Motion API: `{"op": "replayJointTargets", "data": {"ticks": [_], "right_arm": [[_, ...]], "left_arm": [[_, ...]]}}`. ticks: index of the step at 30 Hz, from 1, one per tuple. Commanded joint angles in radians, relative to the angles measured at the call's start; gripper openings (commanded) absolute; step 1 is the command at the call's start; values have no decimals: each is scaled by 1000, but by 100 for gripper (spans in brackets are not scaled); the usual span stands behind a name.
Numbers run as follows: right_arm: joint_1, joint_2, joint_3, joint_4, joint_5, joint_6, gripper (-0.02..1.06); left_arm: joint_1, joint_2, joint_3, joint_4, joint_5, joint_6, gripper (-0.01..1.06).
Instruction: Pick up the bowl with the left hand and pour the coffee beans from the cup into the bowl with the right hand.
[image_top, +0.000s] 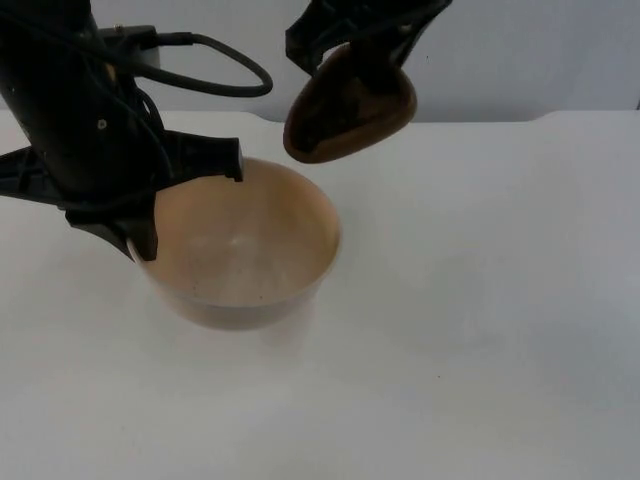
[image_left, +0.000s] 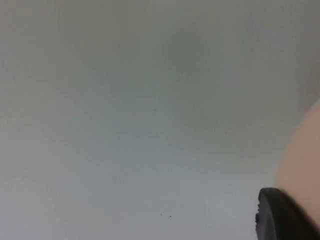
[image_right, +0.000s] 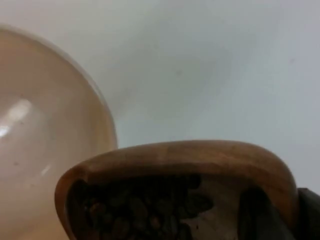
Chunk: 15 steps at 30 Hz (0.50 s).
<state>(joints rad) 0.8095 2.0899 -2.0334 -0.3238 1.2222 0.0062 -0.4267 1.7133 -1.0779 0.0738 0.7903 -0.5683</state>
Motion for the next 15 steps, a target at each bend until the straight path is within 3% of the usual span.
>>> {"op": "replayJointTargets", "data": {"ticks": [1, 6, 15], "right_arm": [[19, 0, -6, -47, -1, -6, 0], [61, 0, -6, -115, -1, -6, 0], [163, 0, -6, -350, -1, -6, 0]], "left_arm": [[-5, -6, -3, -5, -10, -13, 0], [-5, -6, -3, -5, -10, -13, 0], [-5, -6, -3, -5, -10, -13, 0]]}}
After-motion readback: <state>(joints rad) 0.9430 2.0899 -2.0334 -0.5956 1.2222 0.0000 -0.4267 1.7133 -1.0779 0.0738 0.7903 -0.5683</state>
